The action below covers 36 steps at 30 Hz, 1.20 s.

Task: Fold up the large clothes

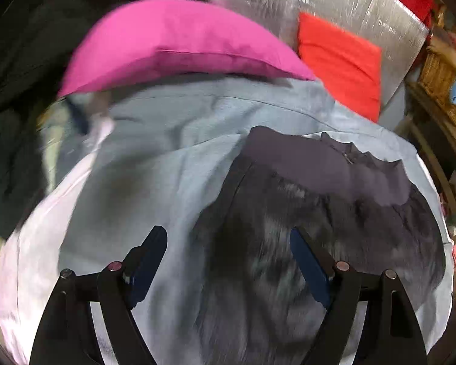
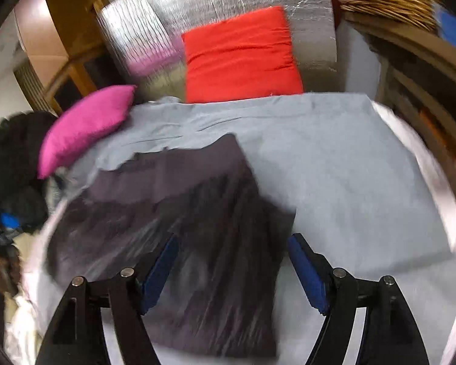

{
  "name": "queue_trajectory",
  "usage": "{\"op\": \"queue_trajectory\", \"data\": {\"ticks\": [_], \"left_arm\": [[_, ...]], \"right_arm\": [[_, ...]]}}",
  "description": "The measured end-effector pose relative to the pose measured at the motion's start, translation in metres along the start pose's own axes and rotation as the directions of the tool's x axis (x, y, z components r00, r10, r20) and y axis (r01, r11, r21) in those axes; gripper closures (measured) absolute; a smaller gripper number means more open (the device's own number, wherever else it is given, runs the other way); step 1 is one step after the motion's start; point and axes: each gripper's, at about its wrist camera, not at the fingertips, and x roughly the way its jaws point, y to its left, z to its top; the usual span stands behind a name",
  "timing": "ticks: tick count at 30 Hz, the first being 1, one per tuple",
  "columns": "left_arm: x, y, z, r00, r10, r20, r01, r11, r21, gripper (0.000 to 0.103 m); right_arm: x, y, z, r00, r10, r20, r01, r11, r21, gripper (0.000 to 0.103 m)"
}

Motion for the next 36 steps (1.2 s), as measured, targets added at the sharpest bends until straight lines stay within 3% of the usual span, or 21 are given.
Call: {"op": "queue_trajectory", "data": {"ticks": [7,11,14,15,16,17,18,19,20,22,26,28,30,33,36], "left_arm": [[0.075,-0.029,0.052,0.995,0.038,-0.091,-0.028,0.994,0.109,0.020],[0.104,-0.036,0.059,0.991,0.036,-0.128,-0.018,0.990,0.143,0.020],[0.120,-0.036,0.061,0.987,0.029,-0.155,-0.007,0.990,0.140,0.020],[0.121,-0.036,0.062,0.987,0.018,-0.161,0.003,0.991,0.132,0.020],[0.123,-0.037,0.061,0.988,0.004,-0.156,0.016,0.992,0.126,0.020],[0.124,-0.037,0.060,0.989,0.003,-0.151,0.017,0.992,0.129,0.026],[0.125,-0.040,0.058,0.989,0.002,-0.145,0.018,0.990,0.139,0.036],[0.128,-0.042,0.056,0.989,0.024,-0.148,-0.002,0.989,0.146,0.057],[0.129,-0.042,0.055,0.988,0.038,-0.149,-0.016,0.989,0.148,0.069],[0.124,-0.046,0.052,0.991,0.058,-0.124,-0.035,0.984,0.177,0.079],[0.093,-0.050,0.050,0.998,0.059,-0.016,-0.055,0.982,0.180,0.084],[0.087,-0.041,0.053,0.998,0.051,0.022,-0.053,0.992,0.115,0.084],[0.095,-0.034,0.055,0.999,0.051,0.010,-0.052,0.997,0.048,0.084],[0.114,-0.042,0.050,0.994,0.103,-0.021,-0.101,0.992,0.074,0.084],[0.127,-0.032,0.045,0.992,0.112,-0.056,-0.110,0.993,0.032,0.083]], "right_arm": [[0.096,-0.001,0.063,0.992,0.002,-0.123,-0.009,0.998,-0.055,0.025],[0.132,0.009,0.081,0.988,0.018,-0.151,-0.035,0.993,-0.115,0.025],[0.159,0.017,0.088,0.982,-0.026,-0.188,-0.007,0.985,-0.171,0.026],[0.166,0.018,0.089,0.979,-0.030,-0.204,-0.007,0.984,-0.177,0.030],[0.172,0.019,0.090,0.976,-0.034,-0.215,-0.006,0.983,-0.183,0.040],[0.176,0.019,0.091,0.975,-0.031,-0.221,-0.011,0.982,-0.187,0.047],[0.177,0.022,0.090,0.975,-0.026,-0.222,-0.016,0.982,-0.188,0.062],[0.178,0.024,0.088,0.974,-0.040,-0.223,-0.006,0.979,-0.202,0.078],[0.179,0.025,0.087,0.973,-0.057,-0.222,0.009,0.978,-0.211,0.084],[0.173,0.024,0.085,0.976,-0.079,-0.204,0.035,0.977,-0.212,0.093],[0.140,0.033,0.091,0.992,-0.090,-0.092,0.066,0.970,-0.232,0.095],[0.116,0.027,0.096,0.993,-0.116,-0.005,0.113,0.972,-0.208,0.096],[0.110,0.013,0.100,0.988,-0.148,0.034,0.152,0.977,-0.153,0.096],[0.131,-0.001,0.093,0.982,-0.190,-0.008,0.188,0.976,-0.112,0.096],[0.152,-0.014,0.087,0.978,-0.204,-0.034,0.202,0.978,-0.053,0.096]]}}
